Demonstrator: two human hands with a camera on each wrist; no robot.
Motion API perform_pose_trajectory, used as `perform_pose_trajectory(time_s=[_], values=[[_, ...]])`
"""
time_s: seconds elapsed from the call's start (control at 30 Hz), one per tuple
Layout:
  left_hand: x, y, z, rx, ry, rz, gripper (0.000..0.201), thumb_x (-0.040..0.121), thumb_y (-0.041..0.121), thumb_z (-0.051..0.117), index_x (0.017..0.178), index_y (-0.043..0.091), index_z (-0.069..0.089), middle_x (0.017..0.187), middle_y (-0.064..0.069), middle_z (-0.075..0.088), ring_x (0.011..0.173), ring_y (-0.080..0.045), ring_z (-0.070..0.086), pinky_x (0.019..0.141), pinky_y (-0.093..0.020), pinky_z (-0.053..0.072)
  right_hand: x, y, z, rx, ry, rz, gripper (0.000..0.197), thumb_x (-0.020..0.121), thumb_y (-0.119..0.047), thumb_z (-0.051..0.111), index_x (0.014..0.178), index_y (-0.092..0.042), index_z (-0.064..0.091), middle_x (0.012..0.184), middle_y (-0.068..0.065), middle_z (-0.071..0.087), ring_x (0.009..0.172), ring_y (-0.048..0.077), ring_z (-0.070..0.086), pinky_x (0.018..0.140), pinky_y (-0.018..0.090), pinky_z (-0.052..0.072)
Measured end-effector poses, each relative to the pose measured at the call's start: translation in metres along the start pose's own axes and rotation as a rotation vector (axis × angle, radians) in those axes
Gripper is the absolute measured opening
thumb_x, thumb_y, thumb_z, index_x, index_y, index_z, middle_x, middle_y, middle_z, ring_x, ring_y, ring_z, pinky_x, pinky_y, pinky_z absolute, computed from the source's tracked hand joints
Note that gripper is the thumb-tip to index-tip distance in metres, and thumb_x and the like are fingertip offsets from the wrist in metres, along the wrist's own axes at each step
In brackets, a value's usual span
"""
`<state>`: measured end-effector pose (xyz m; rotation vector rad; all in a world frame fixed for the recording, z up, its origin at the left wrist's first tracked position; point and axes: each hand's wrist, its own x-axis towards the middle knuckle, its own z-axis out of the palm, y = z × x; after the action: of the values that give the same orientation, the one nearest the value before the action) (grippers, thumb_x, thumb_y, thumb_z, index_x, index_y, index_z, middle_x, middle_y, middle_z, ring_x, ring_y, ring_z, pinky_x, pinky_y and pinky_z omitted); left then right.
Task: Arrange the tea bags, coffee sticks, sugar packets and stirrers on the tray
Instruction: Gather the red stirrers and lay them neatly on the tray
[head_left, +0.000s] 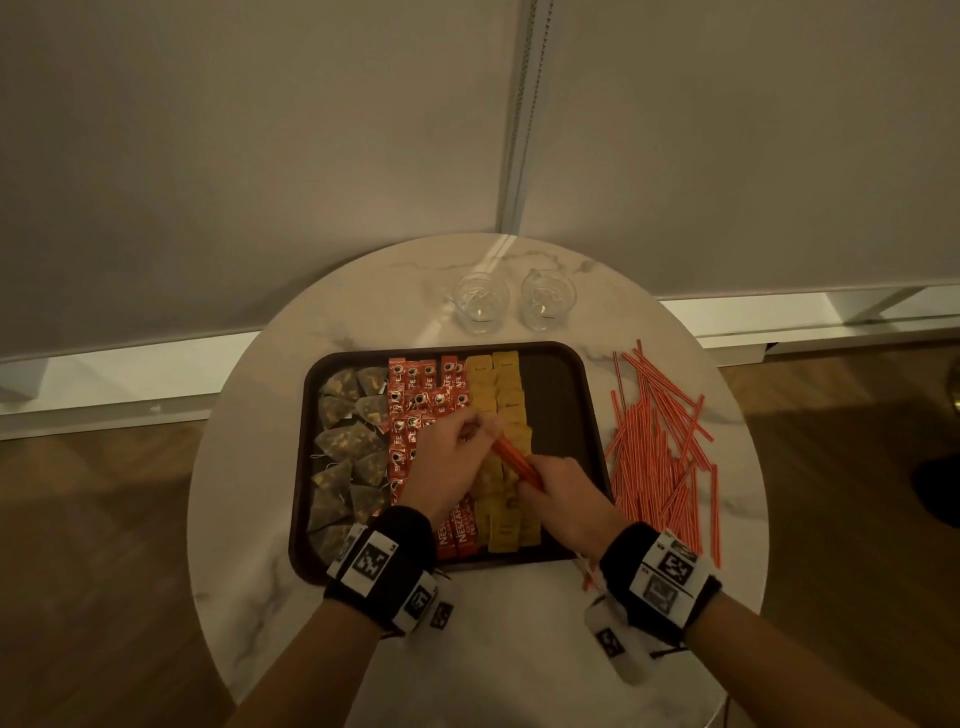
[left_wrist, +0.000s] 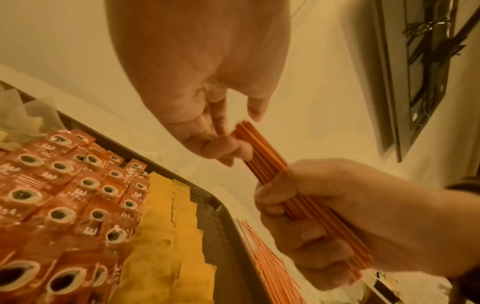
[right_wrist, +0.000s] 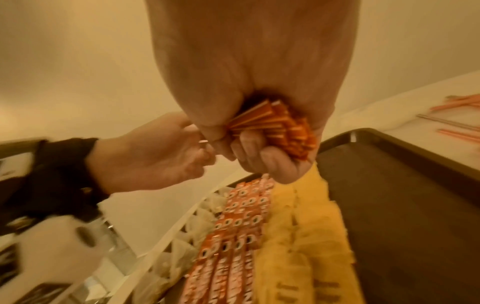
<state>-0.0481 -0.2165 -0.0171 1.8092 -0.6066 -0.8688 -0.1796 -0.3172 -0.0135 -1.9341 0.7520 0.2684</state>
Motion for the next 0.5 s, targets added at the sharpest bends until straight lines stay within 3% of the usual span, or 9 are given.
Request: perform_pose_trajectory(time_s=[0.07,0.17,0.37,0.5], values=[[0.004,-0.002,-0.007,-0.032,0.049,-0.029,0.019,0.101,0.026,0.05,0.101,0.012,0.063,0.092,0.0,0.068,0.056,-0.005,0.061,0.048,-0.013,0.046,0.012,0.011,-0.011,0.043,0.052,0.085,0.02,0.1,-0.015,0.049,0.082,-0.015,0.057,0.069,-0.002,0.053,0.048,0.001,0.046,0.049,0.015,0.041],[0.004,-0.009,-0.015,-0.056,0.095,-0.066,0.019,0.102,0.025,0.049,0.096,0.013,0.063,0.089,-0.001,0.069,0.056,-0.005,0.061,0.049,-0.013,0.047,0.037,0.031,-0.03,0.119,0.155,0.223,0.017,0.101,-0.019,0.049,0.094,-0.006,0.058,0.072,0.005,0.055,0.054,0.014,0.051,0.053,0.027,0.046],[-0.007,-0.026,-0.015,-0.005,0.025,-0.099,0.018,0.101,0.017,0.051,0.089,0.015,0.065,0.083,-0.001,0.069,0.055,0.001,0.057,0.051,-0.011,0.045,0.093,0.037,-0.052,0.088,0.2,0.393,0.022,0.101,-0.022,0.047,0.094,-0.002,0.057,0.071,0.01,0.059,0.049,0.018,0.055,0.045,0.027,0.048],[-0.015,-0.03,-0.011,-0.071,0.018,-0.139,0.018,0.1,0.013,0.052,0.09,0.015,0.066,0.084,-0.004,0.069,0.058,0.0,0.059,0.058,-0.015,0.05,0.126,0.029,-0.05,0.016,0.188,0.48,0.021,0.101,-0.02,0.048,0.092,-0.002,0.054,0.073,0.013,0.063,0.052,0.022,0.058,0.053,0.033,0.054]])
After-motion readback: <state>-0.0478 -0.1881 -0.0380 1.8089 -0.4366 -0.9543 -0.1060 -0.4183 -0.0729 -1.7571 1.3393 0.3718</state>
